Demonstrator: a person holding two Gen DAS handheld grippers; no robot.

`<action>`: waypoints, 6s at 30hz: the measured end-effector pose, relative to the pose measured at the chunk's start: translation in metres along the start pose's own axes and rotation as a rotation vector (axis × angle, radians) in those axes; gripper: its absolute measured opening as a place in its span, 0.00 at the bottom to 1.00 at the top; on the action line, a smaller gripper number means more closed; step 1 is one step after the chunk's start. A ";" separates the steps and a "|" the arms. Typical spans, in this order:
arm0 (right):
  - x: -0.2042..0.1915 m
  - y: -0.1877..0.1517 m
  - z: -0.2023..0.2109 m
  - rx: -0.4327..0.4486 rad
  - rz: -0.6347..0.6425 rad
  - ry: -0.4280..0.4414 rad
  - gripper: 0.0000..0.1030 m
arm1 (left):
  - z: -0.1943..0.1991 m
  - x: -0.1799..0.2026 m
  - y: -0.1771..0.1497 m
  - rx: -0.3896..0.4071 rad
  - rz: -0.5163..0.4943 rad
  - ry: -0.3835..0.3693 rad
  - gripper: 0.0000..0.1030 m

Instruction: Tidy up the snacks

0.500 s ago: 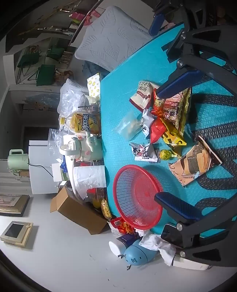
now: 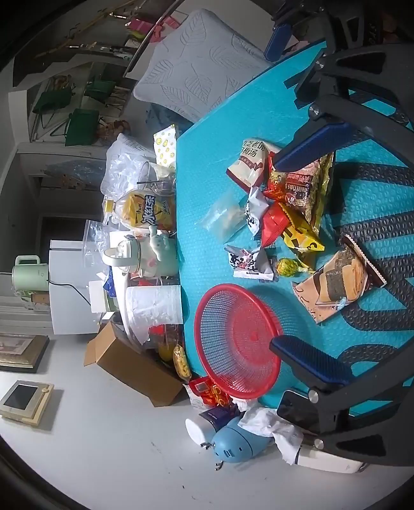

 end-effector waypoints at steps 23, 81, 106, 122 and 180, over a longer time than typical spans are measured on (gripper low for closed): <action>0.000 0.000 0.000 -0.003 -0.003 0.001 1.00 | 0.001 -0.001 0.003 -0.010 0.000 -0.004 1.00; -0.012 -0.013 0.034 0.034 -0.011 0.036 1.00 | 0.041 -0.003 -0.011 0.004 -0.003 -0.031 1.00; -0.049 -0.047 -0.011 -0.080 0.017 0.194 1.00 | 0.015 -0.044 -0.061 -0.129 0.104 -0.038 1.00; -0.046 -0.038 -0.073 -0.154 0.029 0.193 0.99 | -0.052 -0.053 -0.066 -0.263 0.154 -0.048 1.00; -0.062 -0.063 -0.056 -0.192 0.154 0.229 0.73 | -0.040 -0.029 -0.100 -0.357 0.028 -0.166 0.52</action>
Point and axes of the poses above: each gripper's, at about its wrist camera, not at the fingertips, and z roughly against the way its jaws point, x to its right, y to its top, the point moved 1 cm from there along -z, roughly the way its jaws point, and after that the axes turned 10 degrees about x, right-handed, at the moved point
